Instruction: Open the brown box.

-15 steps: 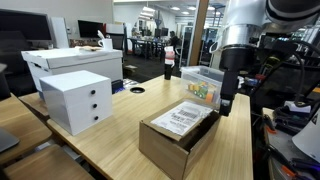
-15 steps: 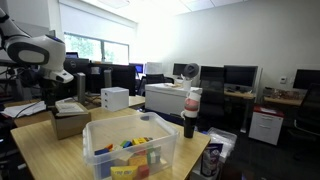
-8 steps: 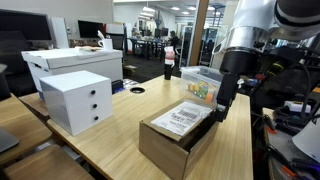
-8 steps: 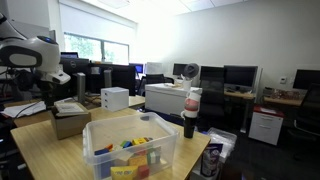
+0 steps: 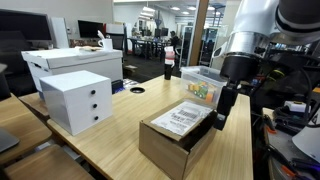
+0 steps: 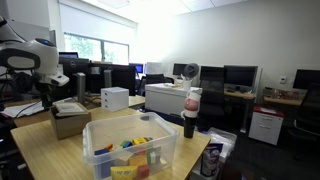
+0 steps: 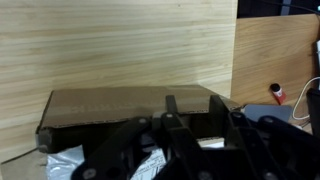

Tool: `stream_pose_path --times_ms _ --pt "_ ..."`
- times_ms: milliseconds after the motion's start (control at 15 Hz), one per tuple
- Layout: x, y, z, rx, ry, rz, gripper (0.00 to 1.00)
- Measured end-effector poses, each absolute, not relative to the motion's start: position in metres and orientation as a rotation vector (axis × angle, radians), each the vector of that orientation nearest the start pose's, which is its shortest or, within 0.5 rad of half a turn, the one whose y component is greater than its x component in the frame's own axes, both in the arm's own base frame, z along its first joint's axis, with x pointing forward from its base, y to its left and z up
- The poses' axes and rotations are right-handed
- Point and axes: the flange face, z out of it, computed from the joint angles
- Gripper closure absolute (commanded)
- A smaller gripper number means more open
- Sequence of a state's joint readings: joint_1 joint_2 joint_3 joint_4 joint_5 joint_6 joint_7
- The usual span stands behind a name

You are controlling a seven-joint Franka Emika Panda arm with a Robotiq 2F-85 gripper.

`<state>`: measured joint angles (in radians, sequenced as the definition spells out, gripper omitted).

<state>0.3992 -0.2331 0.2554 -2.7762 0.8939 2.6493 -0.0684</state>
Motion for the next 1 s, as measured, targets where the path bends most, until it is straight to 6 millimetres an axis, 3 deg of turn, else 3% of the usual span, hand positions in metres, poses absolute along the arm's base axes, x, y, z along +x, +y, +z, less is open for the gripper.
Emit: stream_pose_path --times_ms 67,267,1000 --pt "0.319 0.212 0.283 -2.733 0.074 0.010 0.96" --pt "0.319 0.213 0.278 -2.743 0.060 -0.017 1.00" --pt "0.322 0.204 0.260 -2.729 0.028 -0.156 0.98"
